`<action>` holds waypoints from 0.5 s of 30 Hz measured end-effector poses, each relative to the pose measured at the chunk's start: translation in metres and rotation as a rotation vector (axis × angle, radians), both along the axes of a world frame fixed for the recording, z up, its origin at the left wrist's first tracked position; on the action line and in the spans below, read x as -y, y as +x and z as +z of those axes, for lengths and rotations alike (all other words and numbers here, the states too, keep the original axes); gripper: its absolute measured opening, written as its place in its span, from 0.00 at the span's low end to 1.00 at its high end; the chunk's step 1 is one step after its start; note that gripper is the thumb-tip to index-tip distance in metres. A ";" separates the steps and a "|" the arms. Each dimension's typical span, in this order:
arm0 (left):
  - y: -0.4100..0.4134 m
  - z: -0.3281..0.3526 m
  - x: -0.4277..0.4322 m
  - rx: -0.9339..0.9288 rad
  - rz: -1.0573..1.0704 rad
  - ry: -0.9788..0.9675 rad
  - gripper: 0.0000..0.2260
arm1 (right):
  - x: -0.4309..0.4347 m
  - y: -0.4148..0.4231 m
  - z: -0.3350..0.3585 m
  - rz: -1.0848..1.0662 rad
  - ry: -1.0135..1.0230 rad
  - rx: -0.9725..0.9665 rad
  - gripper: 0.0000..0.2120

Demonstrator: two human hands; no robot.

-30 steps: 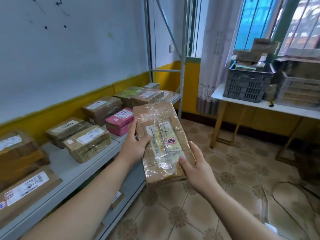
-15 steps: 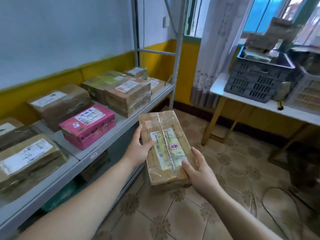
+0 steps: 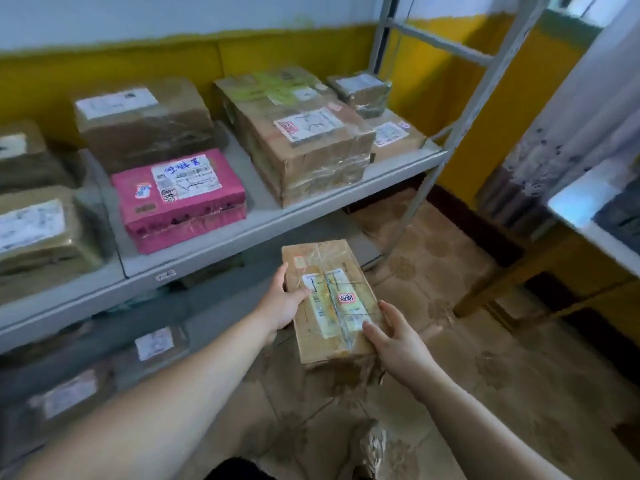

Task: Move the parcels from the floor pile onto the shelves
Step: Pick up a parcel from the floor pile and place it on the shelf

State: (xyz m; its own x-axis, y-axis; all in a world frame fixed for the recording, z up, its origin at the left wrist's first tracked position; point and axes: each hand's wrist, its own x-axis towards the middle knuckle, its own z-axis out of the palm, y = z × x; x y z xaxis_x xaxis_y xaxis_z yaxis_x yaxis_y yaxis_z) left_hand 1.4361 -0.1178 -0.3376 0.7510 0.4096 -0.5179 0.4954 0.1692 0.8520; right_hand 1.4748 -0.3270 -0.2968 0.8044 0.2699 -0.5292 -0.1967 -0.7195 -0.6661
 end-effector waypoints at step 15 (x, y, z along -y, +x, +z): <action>-0.012 -0.095 -0.042 -0.178 0.561 -0.106 0.34 | -0.092 0.100 -0.102 0.561 -0.016 -0.189 0.28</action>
State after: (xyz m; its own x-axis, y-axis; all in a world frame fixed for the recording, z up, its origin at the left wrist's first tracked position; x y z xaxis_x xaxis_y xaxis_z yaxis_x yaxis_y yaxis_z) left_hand 1.4238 -0.0763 -0.4331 0.3330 0.6577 -0.6757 0.4391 0.5259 0.7284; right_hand 1.5751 -0.2353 -0.3983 0.4326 0.6176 -0.6568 0.1022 -0.7574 -0.6450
